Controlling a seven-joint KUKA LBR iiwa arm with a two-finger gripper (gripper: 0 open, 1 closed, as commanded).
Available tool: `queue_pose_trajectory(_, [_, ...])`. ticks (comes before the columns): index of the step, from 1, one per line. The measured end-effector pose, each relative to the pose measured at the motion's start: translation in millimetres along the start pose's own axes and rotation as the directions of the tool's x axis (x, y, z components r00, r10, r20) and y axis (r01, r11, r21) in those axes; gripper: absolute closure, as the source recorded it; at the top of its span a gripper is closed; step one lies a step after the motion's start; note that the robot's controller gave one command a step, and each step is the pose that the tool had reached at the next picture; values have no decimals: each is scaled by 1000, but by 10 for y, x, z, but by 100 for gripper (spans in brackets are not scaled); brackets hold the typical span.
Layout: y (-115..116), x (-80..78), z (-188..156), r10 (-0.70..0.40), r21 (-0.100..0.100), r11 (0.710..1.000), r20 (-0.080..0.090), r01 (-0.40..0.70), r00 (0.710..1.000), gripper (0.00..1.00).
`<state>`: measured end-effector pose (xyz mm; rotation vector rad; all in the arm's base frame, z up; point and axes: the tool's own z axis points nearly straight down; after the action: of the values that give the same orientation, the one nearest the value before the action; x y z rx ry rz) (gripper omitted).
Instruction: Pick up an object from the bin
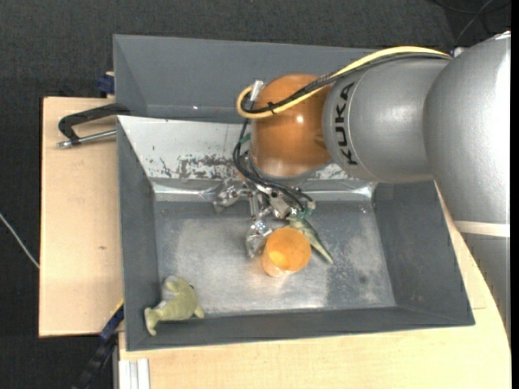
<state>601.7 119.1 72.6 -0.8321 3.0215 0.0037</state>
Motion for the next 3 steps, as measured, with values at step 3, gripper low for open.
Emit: queue_pose_trajectory(3, [-1218,741,-82,169,-19,985,-15,-169,986,0])
